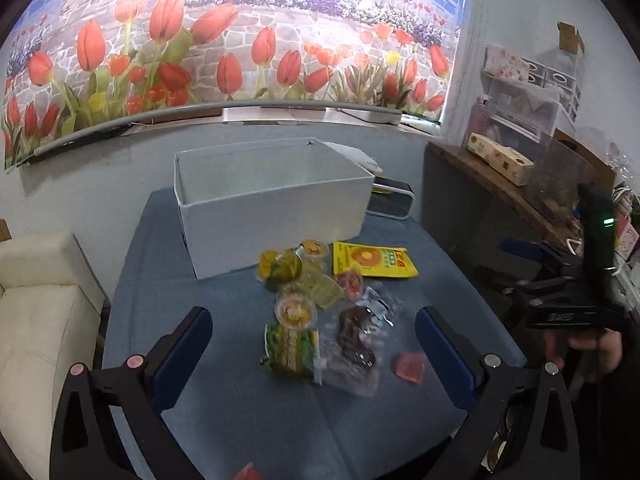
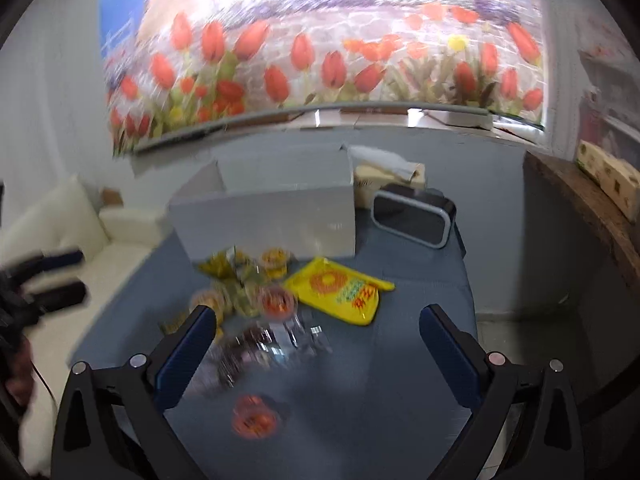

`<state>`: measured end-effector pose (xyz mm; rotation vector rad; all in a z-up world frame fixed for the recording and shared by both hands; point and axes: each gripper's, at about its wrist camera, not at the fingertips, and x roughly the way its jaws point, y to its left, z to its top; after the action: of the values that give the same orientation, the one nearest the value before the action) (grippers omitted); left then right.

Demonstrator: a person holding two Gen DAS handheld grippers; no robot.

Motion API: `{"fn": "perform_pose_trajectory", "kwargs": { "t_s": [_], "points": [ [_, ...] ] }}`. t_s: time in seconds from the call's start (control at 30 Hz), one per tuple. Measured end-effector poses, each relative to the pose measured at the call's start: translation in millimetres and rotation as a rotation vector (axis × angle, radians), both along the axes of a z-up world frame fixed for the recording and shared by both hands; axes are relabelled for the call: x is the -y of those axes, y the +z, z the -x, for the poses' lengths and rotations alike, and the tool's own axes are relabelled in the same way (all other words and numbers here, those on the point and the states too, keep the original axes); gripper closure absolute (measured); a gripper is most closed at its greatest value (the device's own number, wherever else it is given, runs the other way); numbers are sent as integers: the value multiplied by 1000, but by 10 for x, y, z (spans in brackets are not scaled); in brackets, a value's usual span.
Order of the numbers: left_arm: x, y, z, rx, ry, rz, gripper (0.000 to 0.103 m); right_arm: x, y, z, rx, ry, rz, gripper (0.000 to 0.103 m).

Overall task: Organize snacks
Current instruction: 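Grasp the yellow snack bag with the right gripper and lift it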

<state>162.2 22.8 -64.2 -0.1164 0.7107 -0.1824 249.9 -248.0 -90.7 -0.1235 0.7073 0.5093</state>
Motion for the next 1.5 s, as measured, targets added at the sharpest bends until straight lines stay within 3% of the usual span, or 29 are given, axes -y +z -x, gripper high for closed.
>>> {"fn": "perform_pose_trajectory", "kwargs": {
  "t_s": [0.13,0.2,0.33,0.53,0.87,1.27,1.37,1.43,1.5],
  "points": [
    [69,-8,108,1,-11,-25,0,-147,-195,-288,-10,146,117,0],
    [99,-9,136,1,-23,-34,0,-205,-346,-531,-59,229,147,0],
    [119,-45,169,-6,-49,-35,0,-303,-586,-1108,-169,278,201,0],
    [89,-116,186,-22,-57,-58,0,-528,-817,-1627,-230,438,358,0],
    [24,-247,42,-57,-70,-30,0,-723,-1149,-1804,-329,591,424,0],
    [142,-366,-8,-86,-92,-46,0,-779,-1293,-1944,-330,602,394,1],
    [151,-376,-13,-91,-89,-52,0,-766,-1239,-1790,-323,617,396,16],
    [155,-384,-17,-93,-86,-52,0,-759,-1203,-1742,-324,612,397,33],
    [164,-385,-21,-96,-83,-49,0,-748,-1174,-1687,-307,605,419,40]
  ]
}}
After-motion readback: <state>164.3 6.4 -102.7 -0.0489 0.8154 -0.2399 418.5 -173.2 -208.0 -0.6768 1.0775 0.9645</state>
